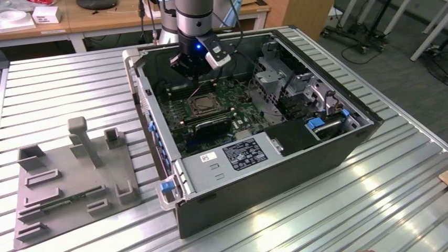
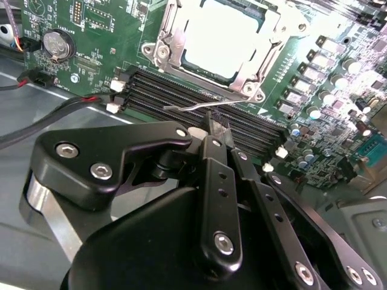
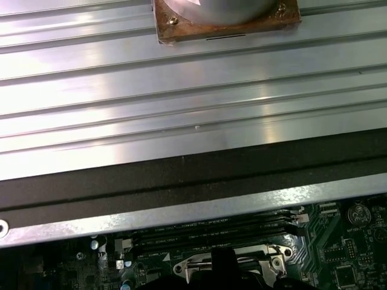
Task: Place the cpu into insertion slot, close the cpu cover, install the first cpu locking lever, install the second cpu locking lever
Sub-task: 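Install the first cpu locking lever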
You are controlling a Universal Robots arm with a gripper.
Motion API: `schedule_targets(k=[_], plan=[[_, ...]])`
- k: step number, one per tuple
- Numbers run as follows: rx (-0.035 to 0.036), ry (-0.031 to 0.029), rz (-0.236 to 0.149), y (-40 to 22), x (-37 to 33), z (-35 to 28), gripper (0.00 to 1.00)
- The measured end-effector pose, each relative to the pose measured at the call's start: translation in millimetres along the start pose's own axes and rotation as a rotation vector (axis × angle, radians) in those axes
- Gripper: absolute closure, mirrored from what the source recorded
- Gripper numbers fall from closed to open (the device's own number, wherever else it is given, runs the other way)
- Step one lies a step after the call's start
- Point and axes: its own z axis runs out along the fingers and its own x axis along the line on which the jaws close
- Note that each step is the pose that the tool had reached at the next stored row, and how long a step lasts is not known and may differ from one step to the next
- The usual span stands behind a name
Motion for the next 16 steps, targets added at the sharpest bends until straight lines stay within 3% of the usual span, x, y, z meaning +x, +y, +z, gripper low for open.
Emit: schedule_targets(k=[16], plan=[[-0.0070, -0.0006, 0.000, -0.6, 0.2, 3.5, 0.90]])
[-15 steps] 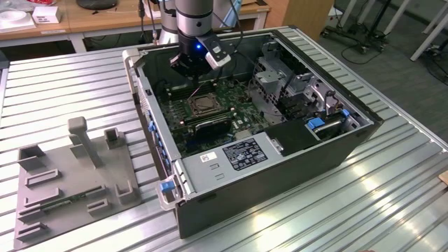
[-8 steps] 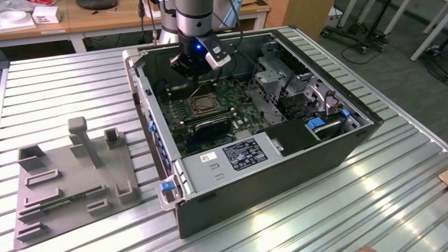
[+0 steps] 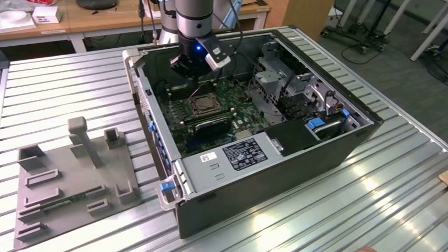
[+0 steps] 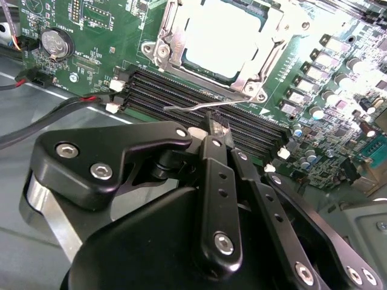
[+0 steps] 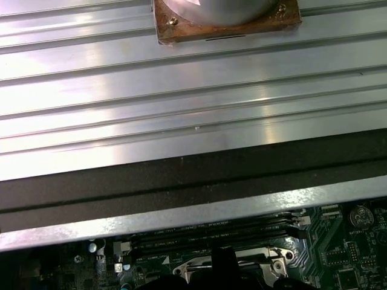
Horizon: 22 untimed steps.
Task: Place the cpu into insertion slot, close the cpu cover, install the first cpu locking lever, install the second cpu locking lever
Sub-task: 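Install the first cpu locking lever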
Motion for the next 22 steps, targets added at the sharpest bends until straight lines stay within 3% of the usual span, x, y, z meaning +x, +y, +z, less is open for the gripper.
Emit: schedule_targets(k=[3, 6, 10, 22], plan=[[-0.0098, 0.0008, 0.001, 0.1, 0.1, 1.0, 0.90], [-0.0097, 0.0003, 0.005, 0.1, 0.1, 1.2, 0.90], [-0.0076, -0.0050, 0.036, 0.1, 0.1, 1.5, 0.90], [-0.0078, -0.0053, 0.037, 0.0, -0.1, 2.4, 0.90]])
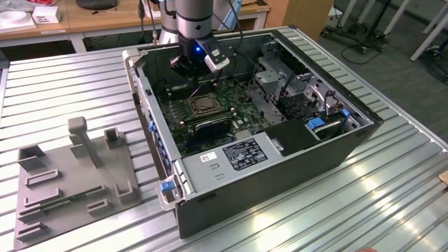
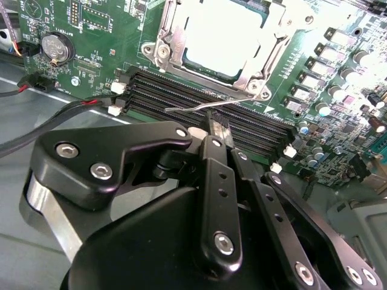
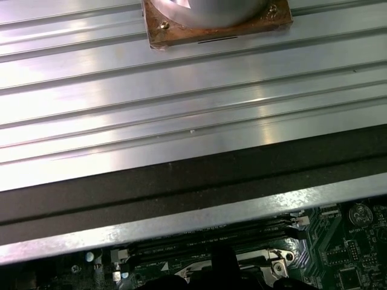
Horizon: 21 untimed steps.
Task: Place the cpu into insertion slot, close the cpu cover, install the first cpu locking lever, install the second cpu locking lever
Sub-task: 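Install the first cpu locking lever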
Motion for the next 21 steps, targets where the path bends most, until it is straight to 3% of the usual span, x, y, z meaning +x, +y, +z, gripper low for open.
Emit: schedule_targets(k=[21], plan=[[-0.0069, 0.0013, 0.000, -0.4, -1.0, 4.4, 0.90]])
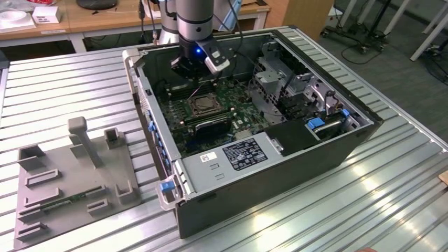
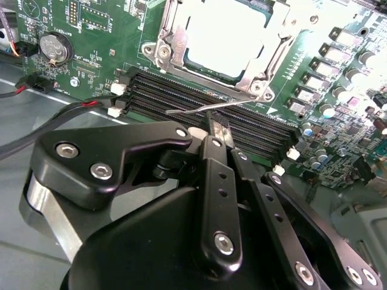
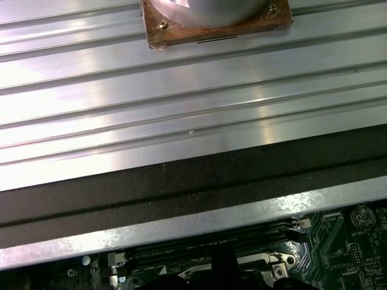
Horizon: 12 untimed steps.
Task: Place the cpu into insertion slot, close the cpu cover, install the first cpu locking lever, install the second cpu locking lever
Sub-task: 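Install the first cpu locking lever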
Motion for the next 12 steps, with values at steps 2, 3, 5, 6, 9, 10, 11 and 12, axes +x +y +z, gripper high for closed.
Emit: schedule_targets(k=[2, 3, 5, 6, 9, 10, 11, 12], plan=[[-0.0022, 0.0004, 0.000, -0.1, -0.3, 0.6, 0.90], [-0.0045, 0.0008, 0.001, -0.1, -0.5, 1.0, 0.90], [-0.0094, 0.0017, 0.001, -0.1, -0.8, 1.6, 0.90], [-0.0108, 0.0019, 0.001, -0.1, -0.8, 1.8, 0.90], [-0.0112, 0.0021, 0.001, -0.1, -0.8, 1.8, 0.90], [-0.0114, 0.0022, 0.001, -0.1, -1.1, 1.9, 0.90], [-0.0113, 0.0021, 0.001, -0.1, -1.6, 2.0, 0.90], [-0.0114, 0.0021, 0.001, 0.0, -2.0, 2.2, 0.90]])
